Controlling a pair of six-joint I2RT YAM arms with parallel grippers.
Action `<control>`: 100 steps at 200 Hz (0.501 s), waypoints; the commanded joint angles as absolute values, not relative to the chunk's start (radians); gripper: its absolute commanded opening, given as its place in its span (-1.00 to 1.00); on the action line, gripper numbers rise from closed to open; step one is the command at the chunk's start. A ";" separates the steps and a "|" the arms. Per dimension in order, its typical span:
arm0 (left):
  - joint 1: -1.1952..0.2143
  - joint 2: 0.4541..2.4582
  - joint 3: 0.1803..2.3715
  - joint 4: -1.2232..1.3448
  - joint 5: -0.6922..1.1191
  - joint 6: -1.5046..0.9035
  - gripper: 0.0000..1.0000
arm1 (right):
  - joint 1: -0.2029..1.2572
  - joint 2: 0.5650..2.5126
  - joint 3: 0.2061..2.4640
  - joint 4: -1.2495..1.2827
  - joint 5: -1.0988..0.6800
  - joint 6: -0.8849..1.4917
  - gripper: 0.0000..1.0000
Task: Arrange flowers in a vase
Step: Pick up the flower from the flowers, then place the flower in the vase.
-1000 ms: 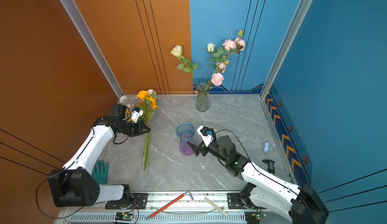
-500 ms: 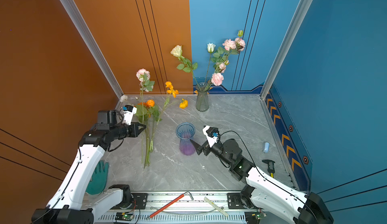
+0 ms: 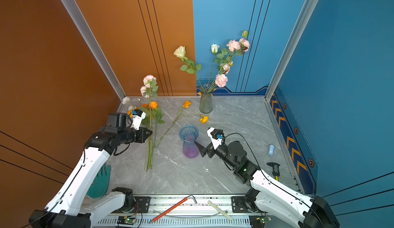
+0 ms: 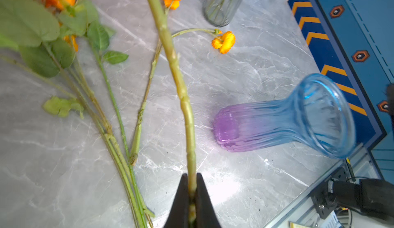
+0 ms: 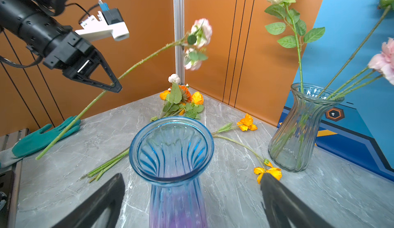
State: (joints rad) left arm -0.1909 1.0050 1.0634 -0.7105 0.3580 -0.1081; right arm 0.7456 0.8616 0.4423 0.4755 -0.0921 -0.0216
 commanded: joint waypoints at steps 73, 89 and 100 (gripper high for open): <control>-0.617 0.916 1.004 0.172 0.098 -0.145 -1.00 | 0.661 0.792 0.361 0.583 -0.143 0.057 0.99; -0.696 0.964 1.038 0.248 0.055 -0.096 -1.00 | 0.662 0.796 0.359 0.591 -0.157 0.052 0.99; -0.742 0.997 1.074 0.280 0.015 -0.056 -1.00 | 0.661 0.804 0.360 0.596 -0.169 0.051 0.99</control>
